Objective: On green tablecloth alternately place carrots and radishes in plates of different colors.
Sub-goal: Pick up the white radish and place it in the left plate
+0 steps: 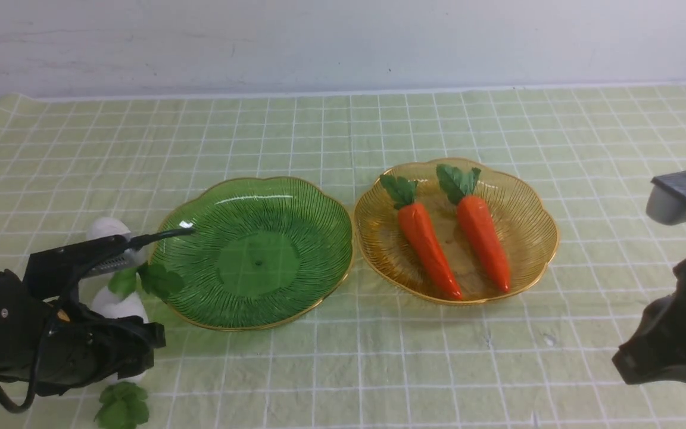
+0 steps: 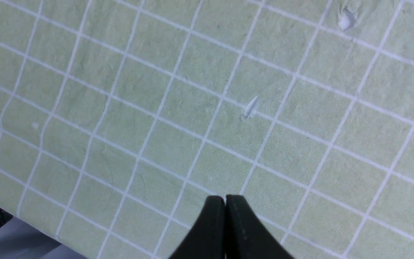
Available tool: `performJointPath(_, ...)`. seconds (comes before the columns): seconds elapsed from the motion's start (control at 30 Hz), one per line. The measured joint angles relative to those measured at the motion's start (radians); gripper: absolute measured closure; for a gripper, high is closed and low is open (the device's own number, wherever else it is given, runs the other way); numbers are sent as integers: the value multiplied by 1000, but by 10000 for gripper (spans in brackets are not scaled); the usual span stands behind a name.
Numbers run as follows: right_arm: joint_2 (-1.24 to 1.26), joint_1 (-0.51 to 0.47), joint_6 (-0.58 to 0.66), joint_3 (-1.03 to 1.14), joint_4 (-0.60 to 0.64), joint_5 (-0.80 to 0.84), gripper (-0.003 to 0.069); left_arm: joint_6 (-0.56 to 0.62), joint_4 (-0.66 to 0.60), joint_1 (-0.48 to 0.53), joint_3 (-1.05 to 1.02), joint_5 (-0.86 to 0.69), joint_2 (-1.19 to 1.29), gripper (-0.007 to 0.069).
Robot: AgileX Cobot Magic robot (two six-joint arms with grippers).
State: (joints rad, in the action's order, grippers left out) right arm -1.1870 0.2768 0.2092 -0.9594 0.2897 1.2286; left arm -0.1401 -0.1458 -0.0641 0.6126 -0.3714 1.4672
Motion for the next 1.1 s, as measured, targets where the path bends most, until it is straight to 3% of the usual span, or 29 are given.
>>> performJointPath(0.27,0,0,7,0,0,-1,673,-16,112,0,46,-226,-165,186)
performJointPath(0.5,0,0,11,0,0,-28,673,-52,94,0,264,-511,-263,186)
performJointPath(0.73,0,0,11,0,0,-54,673,-52,-2,-33,408,-483,-164,186)
performJointPath(0.97,0,0,11,0,0,-64,673,-52,-51,-128,513,-363,60,186)
performJointPath(1.1,0,0,12,0,0,-64,673,-52,-71,-134,549,-320,144,144)
